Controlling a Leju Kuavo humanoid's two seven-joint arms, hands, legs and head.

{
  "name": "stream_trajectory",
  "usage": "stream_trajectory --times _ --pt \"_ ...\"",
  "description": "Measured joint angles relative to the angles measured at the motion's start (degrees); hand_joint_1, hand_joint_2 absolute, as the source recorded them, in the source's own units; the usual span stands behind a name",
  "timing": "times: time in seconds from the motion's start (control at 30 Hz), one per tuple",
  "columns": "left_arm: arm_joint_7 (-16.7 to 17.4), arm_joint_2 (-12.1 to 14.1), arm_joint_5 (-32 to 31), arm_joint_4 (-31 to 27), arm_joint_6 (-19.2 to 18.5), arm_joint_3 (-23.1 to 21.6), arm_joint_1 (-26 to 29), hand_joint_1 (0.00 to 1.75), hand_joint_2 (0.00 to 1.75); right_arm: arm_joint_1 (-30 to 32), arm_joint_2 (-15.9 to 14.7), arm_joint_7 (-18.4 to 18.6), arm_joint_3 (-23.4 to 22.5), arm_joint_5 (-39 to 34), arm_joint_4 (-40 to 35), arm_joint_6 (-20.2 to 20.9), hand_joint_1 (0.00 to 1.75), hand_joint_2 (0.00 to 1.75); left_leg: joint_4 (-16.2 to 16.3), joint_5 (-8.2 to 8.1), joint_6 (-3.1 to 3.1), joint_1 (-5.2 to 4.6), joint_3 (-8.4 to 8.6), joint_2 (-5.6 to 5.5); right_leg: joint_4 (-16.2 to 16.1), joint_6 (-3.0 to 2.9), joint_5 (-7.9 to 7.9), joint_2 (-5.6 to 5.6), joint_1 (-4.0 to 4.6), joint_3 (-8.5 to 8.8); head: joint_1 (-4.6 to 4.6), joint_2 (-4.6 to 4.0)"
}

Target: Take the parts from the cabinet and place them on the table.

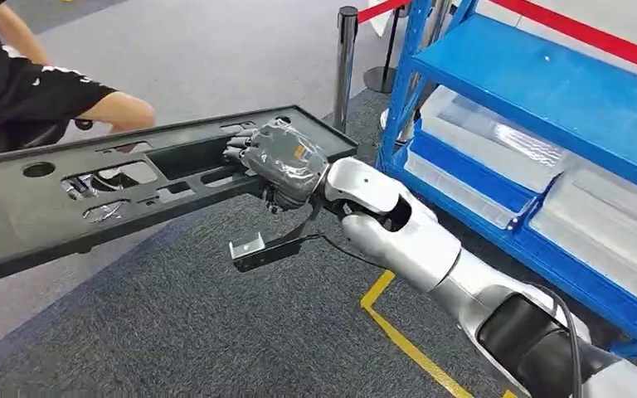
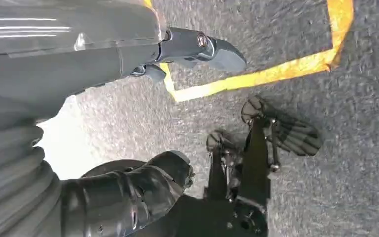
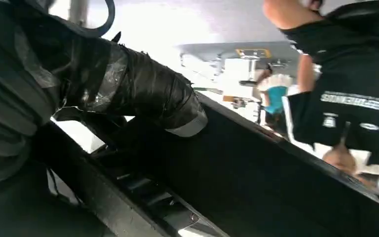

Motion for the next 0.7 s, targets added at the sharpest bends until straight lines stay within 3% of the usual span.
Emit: stream_trajectory --times 0.03,0.1,0.13,0.17,0.2,0.23,0.27,0.3,0.33,0.37,0.4,0.43,0.47,0.5,0.53,0.63,0.67,0.7 --pt "-0.4 0.0 0.0 0.0 0.2 0.0 0.2 0.0 1.75 0.1 0.0 0.0 0.0 0.0 0.2 -0.2 1.75 1.75 -0.1 0.63 -0.36 0.05 -0.06 -0.63 0.4 -0.08 0.43 -0.23 -0.08 -0.4 0.17 0.0" --pt "-0.5 -0.1 0.0 0.0 0.7 0.0 0.8 0.0 1.75 0.0 0.2 0.1 0.0 0.1 0.3 -0.3 1.75 1.75 -0.6 1.98 -1.2 0.2 -0.55 -2.06 0.5 -0.53 0.95 -1.4 0.53 -0.87 0.11 0.0" --pt "-0.6 0.0 0.0 0.0 0.8 0.1 1.3 0.0 1.75 0.0 0.3 0.1 0.1 0.2 0.5 -0.4 1.75 1.75 -0.8 2.37 -1.45 0.26 -0.91 -2.67 0.0 -1.16 1.61 -2.39 -0.34 -1.6 0.08 0.0" --pt "-0.8 -0.3 0.0 0.1 0.8 0.1 1.3 0.0 1.75 -0.2 0.6 0.1 0.1 0.2 0.6 -0.5 1.75 1.75 0.4 0.11 -1.54 -0.06 -1.78 0.43 0.0 -1.62 2.43 -3.22 -0.09 -2.01 -0.07 0.0" --pt "-0.9 -0.3 0.0 0.1 0.8 0.1 1.3 0.0 1.75 -0.3 0.7 0.1 0.1 0.2 0.6 -0.7 1.75 1.75 3.0 -3.07 -1.73 -0.04 -2.56 2.57 -0.1 -2.22 3.08 -3.73 0.07 -2.69 -0.31 0.0" --pt "-0.9 -0.4 0.0 0.1 0.8 0.1 1.3 0.0 1.75 -0.4 0.7 0.1 0.1 0.2 0.6 -0.8 1.75 1.75 7.2 -6.71 -2.01 0.14 -3.67 3.95 -0.1 -2.35 3.74 -4.64 0.41 -3.48 -0.35 0.0" --pt "-0.9 -0.5 0.1 0.1 0.8 0.1 1.2 0.0 1.75 -0.4 0.7 0.1 0.1 0.3 0.6 -0.8 1.75 1.75 11.8 -9.58 -2.19 0.28 -4.69 4.63 -0.1 -2.47 4.32 -5.48 0.68 -4.29 -0.33 0.0" --pt "-0.9 -0.5 0.2 0.1 0.8 0.1 1.3 0.0 1.75 -0.4 0.7 0.1 0.1 0.3 0.7 -0.8 1.75 1.75 15.5 -11.01 -2.28 0.36 -5.24 4.91 -0.1 -2.57 4.87 -6.39 0.89 -5.05 -0.35 0.0" --pt "-0.8 -0.6 0.2 0.1 0.7 0.1 1.3 0.0 1.75 -0.4 0.7 0.1 0.1 0.3 0.8 -0.8 1.75 1.75 17.8 -10.58 -2.33 0.36 -5.02 4.96 -0.1 -2.62 5.48 -7.29 1.08 -5.91 -0.33 0.0" --pt "-0.7 -0.7 0.2 0.1 0.7 0.1 1.3 0.0 1.75 -0.4 0.7 0.1 0.1 0.3 0.9 -0.8 1.75 1.75 17.8 -8.95 -2.19 0.35 -3.8 4.97 -0.1 -2.66 6.06 -8.14 1.31 -6.74 -0.35 0.0" --pt "-0.5 -0.7 0.3 0.1 0.6 0.1 1.3 0.0 1.75 -0.4 0.7 0.0 0.1 0.3 1.0 -0.8 1.75 1.75 15.7 -6.93 -1.87 0.28 -1.39 5.05 -0.1 -2.7 6.69 -8.92 1.64 -7.59 -0.35 0.0" --pt "-0.5 -0.7 0.4 0.1 0.3 0.1 1.3 0.0 1.75 -0.4 0.7 0.0 0.1 0.3 1.0 -0.8 1.75 1.75 11.6 -5.83 -1.25 0.03 2.19 5.59 -0.1 -2.72 7.32 -9.58 1.93 -8.4 -0.35 0.0" --pt "-0.4 -0.7 0.4 0.1 0.0 0.1 1.2 0.0 1.75 -0.5 0.8 0.0 0.1 0.3 1.0 -0.9 1.75 1.75 6.3 -6.77 -0.33 -0.55 6.84 7.65 -0.1 -2.73 7.93 -10.17 2.04 -8.83 -0.33 0.0" --pt "-0.3 -0.4 0.5 0.1 -0.1 0.1 1.0 0.0 1.75 -0.5 0.8 -0.1 0.1 0.4 1.0 -0.9 1.75 1.75 0.3 -10.08 0.44 -1.41 10.86 10.63 -0.1 -2.52 8.28 -10.9 2.17 -8.96 -0.33 0.0" --pt "-0.3 -0.4 0.5 0.0 -0.2 0.1 0.9 0.0 1.75 -0.6 0.7 -0.1 0.1 0.5 1.1 -1.0 1.75 1.75 -1.3 -10.36 0.64 -1.62 11.41 10.71 -0.4 -2.2 8.74 -11.71 1.86 -8.83 -0.22 0.0" --pt "-0.4 0.0 0.8 0.0 -0.4 0.5 1.0 0.0 1.75 -0.6 1.0 -0.1 0.2 0.5 1.2 -0.9 1.75 1.75 -3.6 -8.43 2.56 -2.47 10.89 8.79 -1.9 -0.96 10.21 -14.07 0.93 -8.08 -0.42 0.0" --pt "-0.4 -0.1 1.0 0.1 -0.4 0.7 1.1 0.0 1.75 -0.5 0.9 -0.1 0.2 0.5 1.4 -0.9 1.75 1.75 -5.0 -6.65 2.68 -1.99 11.32 7.92 -1.6 -0.51 9.88 -10.83 0.9 -8.15 -0.37 0.0" --pt "-0.5 -0.1 1.2 0.1 -0.3 0.8 1.0 0.0 1.75 -0.6 0.9 -0.1 0.2 0.5 1.5 -1.1 1.75 1.75 -5.3 -5.83 3.19 -1.84 11.02 7.53 -0.2 -0.28 7.01 -7.01 0.65 -8.72 -0.55 0.0"
